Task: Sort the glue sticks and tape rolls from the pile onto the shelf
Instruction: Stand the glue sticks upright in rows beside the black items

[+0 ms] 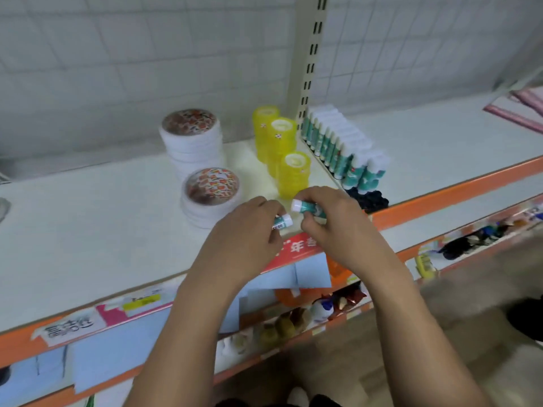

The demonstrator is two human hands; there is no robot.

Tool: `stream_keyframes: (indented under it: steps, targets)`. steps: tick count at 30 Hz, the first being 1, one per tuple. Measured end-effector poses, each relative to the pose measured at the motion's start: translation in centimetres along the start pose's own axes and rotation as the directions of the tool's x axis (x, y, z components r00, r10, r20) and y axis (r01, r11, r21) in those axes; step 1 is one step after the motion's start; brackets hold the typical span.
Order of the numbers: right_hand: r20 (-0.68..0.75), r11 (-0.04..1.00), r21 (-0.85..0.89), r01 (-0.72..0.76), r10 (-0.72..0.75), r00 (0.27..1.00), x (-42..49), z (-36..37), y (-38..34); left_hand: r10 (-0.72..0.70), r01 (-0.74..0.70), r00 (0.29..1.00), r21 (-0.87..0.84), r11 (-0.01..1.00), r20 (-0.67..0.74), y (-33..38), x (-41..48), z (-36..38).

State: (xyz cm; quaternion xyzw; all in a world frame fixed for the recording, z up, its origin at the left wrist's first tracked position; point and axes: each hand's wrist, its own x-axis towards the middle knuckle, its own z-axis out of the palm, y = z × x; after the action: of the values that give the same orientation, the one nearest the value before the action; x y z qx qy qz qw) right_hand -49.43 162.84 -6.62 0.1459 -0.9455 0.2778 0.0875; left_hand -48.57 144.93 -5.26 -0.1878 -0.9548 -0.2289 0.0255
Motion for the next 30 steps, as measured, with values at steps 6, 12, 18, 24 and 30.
stream_keyframes:
  steps: [6,12,18,24,30]
  targets:
    - [0.030,0.999,-0.023,-0.038,0.039,0.999,-0.5,-2.5,5.3,-0.028,0.028,0.999,-0.003,1.000,0.022,3.0,4.7,3.6]
    - [-0.014,0.995,-0.035,-0.096,0.096,0.995,-0.7,-3.4,7.7,0.018,-0.016,0.994,-0.014,1.000,0.106,4.4,7.8,5.2]
    - [-0.016,0.983,-0.033,-0.180,0.180,0.984,-0.3,-3.9,8.3,0.073,-0.067,0.988,-0.045,0.997,0.134,4.8,9.7,5.9]
    - [-0.022,0.982,-0.005,-0.191,0.191,0.981,0.0,-3.9,8.3,0.114,-0.105,0.993,-0.196,0.975,0.034,5.4,11.0,6.2]
    - [-0.012,0.949,0.213,-0.231,0.239,0.971,0.2,-4.6,8.7,0.066,-0.059,0.997,-0.186,0.981,0.033,5.3,11.4,6.5]
